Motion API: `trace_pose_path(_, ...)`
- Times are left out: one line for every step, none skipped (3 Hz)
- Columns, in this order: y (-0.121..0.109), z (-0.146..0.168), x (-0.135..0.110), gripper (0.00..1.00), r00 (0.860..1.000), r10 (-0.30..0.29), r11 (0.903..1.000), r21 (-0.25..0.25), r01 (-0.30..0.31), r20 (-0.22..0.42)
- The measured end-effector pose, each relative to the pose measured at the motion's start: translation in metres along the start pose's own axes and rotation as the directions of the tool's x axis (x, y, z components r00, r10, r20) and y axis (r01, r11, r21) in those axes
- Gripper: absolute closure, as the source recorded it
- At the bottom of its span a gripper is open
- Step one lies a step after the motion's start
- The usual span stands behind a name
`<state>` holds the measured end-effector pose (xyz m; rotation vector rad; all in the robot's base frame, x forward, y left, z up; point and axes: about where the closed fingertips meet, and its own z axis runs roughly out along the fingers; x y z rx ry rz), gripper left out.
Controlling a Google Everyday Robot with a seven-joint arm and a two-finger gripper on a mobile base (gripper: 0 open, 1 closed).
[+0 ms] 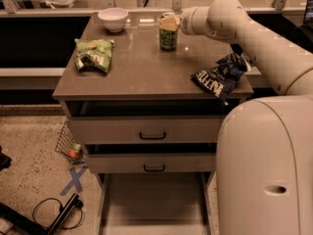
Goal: Pick green can from bottom drawer and place on counter
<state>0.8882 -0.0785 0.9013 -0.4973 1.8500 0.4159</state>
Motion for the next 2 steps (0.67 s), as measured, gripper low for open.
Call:
trace_pose_path(0.0028, 0.0031, 0.0019, 0.20, 1.000, 0.001, 1.0000, -0.005, -0.001, -0.003)
trace_pose_path(0.0046, 0.0052, 0.0031, 0.00, 1.000, 0.001, 1.0000, -0.008, -0.001, -0.005)
